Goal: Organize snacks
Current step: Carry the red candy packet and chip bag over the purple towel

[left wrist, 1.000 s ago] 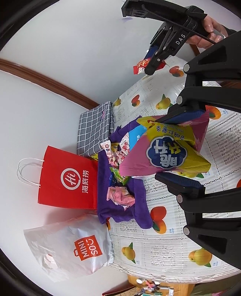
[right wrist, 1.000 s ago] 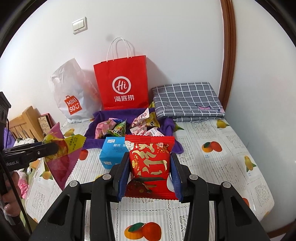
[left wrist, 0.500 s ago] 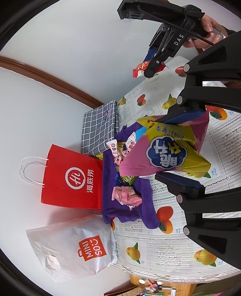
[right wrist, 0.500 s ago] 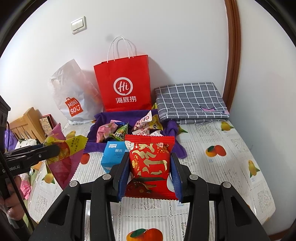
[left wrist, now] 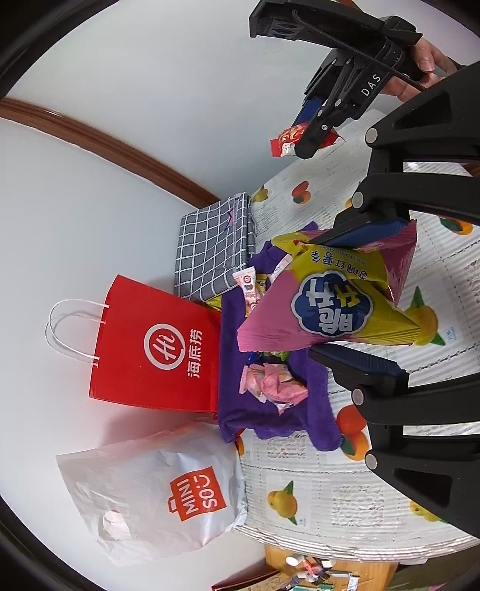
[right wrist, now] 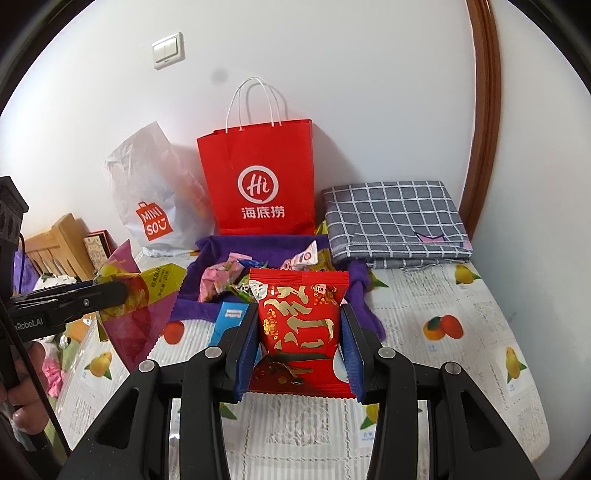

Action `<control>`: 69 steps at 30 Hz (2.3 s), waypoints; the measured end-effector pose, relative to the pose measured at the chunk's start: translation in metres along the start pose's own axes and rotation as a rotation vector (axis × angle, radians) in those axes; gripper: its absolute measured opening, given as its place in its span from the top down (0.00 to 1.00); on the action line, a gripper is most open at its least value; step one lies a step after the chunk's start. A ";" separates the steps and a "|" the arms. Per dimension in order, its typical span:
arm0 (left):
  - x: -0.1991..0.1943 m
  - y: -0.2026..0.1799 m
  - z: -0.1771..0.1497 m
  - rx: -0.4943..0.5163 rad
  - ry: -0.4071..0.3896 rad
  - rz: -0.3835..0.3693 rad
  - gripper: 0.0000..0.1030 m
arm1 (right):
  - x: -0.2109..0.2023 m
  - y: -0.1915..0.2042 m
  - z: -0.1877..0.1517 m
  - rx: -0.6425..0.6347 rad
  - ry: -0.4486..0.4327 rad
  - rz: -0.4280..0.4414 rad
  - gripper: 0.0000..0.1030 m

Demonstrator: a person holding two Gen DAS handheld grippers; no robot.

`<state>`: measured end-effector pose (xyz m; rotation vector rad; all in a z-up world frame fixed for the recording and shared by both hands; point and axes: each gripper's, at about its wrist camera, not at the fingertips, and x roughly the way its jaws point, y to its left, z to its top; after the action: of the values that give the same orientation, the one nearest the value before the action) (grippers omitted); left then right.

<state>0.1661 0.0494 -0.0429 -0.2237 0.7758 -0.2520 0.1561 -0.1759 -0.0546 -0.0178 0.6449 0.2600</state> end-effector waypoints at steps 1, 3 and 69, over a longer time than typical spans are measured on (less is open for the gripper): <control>0.001 0.001 0.002 0.000 -0.001 0.000 0.53 | 0.003 0.000 0.002 -0.001 -0.001 -0.002 0.60; 0.005 0.005 0.006 -0.005 -0.005 0.000 0.53 | 0.008 0.001 0.006 -0.004 -0.001 -0.002 0.60; 0.132 0.083 0.076 -0.102 0.059 0.081 0.53 | 0.213 -0.007 0.047 -0.004 0.228 0.103 0.60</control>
<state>0.3226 0.0957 -0.1014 -0.2816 0.8549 -0.1431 0.3498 -0.1283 -0.1444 -0.0181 0.8736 0.3622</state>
